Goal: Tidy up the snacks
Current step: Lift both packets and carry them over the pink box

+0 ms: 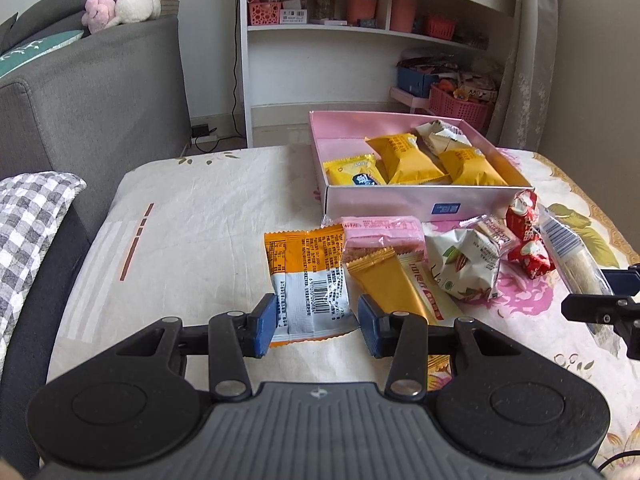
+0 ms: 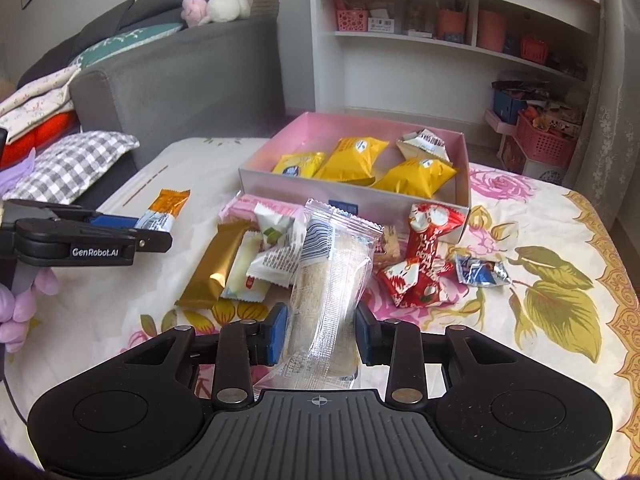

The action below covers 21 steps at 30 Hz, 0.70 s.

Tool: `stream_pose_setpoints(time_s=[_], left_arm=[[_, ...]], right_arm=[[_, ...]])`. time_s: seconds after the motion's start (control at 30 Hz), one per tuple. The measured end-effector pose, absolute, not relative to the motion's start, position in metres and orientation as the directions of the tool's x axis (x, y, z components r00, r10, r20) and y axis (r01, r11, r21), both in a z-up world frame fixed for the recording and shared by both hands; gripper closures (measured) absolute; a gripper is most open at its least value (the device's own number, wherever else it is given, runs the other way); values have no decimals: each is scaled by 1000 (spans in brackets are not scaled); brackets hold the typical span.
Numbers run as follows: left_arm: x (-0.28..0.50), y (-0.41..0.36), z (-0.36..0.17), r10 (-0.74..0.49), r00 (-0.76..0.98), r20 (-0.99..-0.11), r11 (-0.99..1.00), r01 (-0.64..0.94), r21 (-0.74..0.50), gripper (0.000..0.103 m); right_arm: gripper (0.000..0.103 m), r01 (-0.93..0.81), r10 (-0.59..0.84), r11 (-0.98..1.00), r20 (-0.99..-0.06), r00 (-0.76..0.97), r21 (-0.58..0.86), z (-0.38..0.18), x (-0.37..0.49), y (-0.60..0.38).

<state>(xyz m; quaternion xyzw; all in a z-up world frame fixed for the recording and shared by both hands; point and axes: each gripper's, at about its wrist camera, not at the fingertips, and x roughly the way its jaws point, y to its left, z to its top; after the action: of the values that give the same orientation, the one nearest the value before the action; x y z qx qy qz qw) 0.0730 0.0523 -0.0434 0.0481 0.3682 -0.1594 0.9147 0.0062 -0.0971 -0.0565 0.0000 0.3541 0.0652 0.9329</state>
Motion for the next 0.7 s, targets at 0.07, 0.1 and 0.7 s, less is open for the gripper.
stream_pose_setpoints(time_s=[0.07, 0.1, 0.7], left_arm=[[72, 51, -40, -258, 682, -684, 943, 332, -25, 63], [71, 51, -39, -261, 684, -681, 942, 335, -24, 63], [71, 33, -19, -320, 689, -651, 924, 378, -54, 63]], right_arm=[[69, -114, 119, 992, -651, 749, 51, -52, 6, -100], [69, -110, 119, 992, -647, 753, 54, -50, 7, -101], [69, -52, 97, 994, -591, 801, 93, -26, 20, -114]])
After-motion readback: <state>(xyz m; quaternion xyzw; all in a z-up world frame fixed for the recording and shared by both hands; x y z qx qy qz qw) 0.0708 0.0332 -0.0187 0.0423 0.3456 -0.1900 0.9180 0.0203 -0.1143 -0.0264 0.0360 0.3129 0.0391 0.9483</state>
